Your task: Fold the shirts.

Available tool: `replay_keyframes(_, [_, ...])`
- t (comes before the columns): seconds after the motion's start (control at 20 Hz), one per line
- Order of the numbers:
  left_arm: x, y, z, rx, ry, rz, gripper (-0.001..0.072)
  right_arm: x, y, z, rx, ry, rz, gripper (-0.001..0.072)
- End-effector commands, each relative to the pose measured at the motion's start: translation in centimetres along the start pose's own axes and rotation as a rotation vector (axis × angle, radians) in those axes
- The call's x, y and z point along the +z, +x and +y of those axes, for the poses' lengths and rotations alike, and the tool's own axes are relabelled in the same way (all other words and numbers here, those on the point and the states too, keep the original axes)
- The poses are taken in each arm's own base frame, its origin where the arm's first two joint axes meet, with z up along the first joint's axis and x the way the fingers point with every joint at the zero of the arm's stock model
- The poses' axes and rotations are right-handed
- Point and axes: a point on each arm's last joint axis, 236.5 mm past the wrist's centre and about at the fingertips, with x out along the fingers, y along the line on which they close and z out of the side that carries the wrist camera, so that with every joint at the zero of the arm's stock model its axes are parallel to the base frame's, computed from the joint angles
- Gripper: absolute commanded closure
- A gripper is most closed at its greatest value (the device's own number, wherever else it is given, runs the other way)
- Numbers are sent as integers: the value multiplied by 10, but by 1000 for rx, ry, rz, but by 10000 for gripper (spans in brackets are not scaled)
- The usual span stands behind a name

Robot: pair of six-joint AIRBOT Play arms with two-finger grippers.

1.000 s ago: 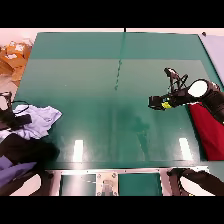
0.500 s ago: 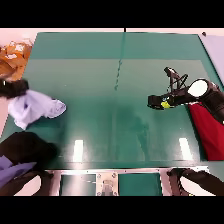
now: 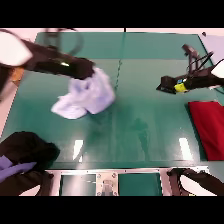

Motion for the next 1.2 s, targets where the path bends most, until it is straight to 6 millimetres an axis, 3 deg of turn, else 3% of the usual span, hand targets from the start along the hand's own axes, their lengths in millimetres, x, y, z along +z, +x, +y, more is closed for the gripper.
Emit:
replay_keyframes(0.0, [-39, 69, -46, -86, 52, 137, 119, 17, -19, 3, 0, -7, -46, 400])
replay_keyframes(0.05, [-56, 83, -42, -81, 32, 208, -9, 17, -18, -1, -10, -6, -44, 283])
replay_keyframes(0.1, [-65, 88, -30, -56, 40, 253, -11, 16, -19, -7, -25, -2, -40, 286])
replay_keyframes(0.2, [-65, 78, 12, 19, 15, 291, -11, 20, -24, -26, -49, 41, -51, 288])
replay_keyframes(0.3, [-57, 56, 67, 93, -83, 308, -11, 24, -26, -56, -80, 113, -51, 288])
replay_keyframes(0.4, [-63, 37, 120, 170, -182, 333, -11, 17, -21, -88, -102, 202, -19, 287])
replay_keyframes(0.55, [-93, 23, 189, 251, -353, 367, -11, -6, 13, -128, -124, 295, 56, 289])
replay_keyframes(0.7, [-138, 34, 230, 293, -489, 387, -11, -30, 69, -134, -53, 337, 130, 289])
replay_keyframes(0.8, [-147, 53, 237, 272, -552, 340, -11, -33, 105, -122, 29, 353, 160, 289])
replay_keyframes(0.9, [-132, 76, 209, 123, -570, 280, -9, -37, 136, -100, 122, 365, 198, 289])
replay_keyframes(1.0, [-114, 94, 195, 64, -543, 214, -2, -43, 164, -80, 191, 362, 228, 288])
replay_keyframes(1.15, [-120, 115, 164, -6, -552, 251, -2, -56, 196, -60, 237, 387, 272, 291])
